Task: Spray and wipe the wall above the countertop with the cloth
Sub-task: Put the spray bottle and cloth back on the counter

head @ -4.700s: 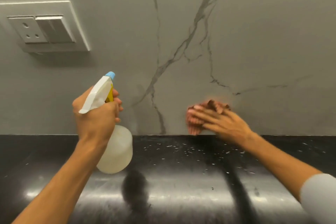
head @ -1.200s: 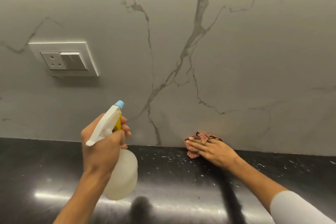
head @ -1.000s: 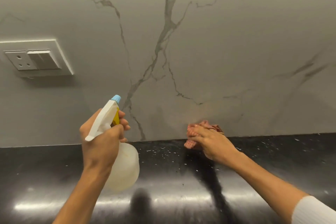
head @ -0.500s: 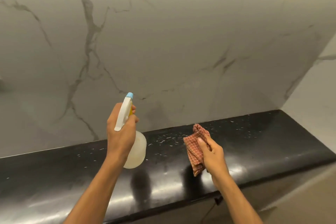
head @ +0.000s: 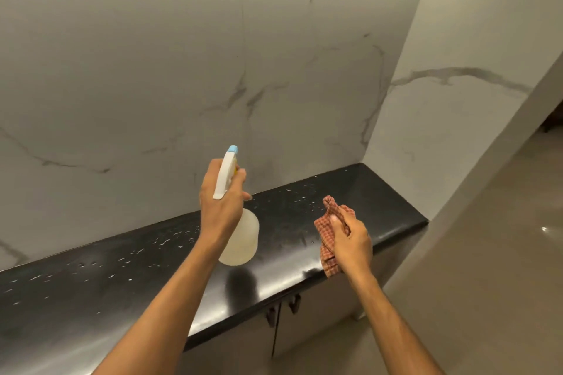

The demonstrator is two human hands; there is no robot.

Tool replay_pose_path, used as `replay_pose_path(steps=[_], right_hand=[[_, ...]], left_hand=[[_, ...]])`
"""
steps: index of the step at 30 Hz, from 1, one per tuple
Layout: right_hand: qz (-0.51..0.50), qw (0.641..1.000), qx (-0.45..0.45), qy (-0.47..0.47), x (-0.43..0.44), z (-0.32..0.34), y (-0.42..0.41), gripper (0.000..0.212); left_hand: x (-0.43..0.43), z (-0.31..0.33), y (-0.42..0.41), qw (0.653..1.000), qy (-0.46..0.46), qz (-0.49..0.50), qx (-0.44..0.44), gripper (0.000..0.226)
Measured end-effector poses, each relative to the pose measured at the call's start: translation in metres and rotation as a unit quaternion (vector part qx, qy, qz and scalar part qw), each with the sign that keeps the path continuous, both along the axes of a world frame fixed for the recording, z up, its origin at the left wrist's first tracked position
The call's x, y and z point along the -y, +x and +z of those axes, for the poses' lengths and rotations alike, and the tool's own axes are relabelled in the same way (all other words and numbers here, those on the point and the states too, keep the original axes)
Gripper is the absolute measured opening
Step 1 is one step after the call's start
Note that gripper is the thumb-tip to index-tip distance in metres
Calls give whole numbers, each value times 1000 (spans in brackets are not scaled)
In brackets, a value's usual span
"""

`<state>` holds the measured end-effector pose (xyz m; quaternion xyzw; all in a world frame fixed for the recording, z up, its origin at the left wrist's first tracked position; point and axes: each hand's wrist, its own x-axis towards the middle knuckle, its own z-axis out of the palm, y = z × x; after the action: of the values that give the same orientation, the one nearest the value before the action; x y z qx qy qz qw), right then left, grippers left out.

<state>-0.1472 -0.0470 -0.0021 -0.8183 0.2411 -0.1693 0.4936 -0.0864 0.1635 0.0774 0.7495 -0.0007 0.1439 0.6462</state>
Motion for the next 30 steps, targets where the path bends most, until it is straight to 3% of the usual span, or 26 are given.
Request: replay_pose_path(steps=[14, 26, 30], right_hand=[[-10, 984, -119, -135, 83, -14, 116, 37], [36, 953, -202, -221, 138, -38, 148, 41], [61, 954, -213, -204, 142, -53, 152, 43]], left_hand=[[121, -21, 82, 1000, 1, -20, 15, 8], [191, -53, 110, 1000, 12, 25, 7, 14], [201, -61, 109, 999, 10, 41, -4, 19]])
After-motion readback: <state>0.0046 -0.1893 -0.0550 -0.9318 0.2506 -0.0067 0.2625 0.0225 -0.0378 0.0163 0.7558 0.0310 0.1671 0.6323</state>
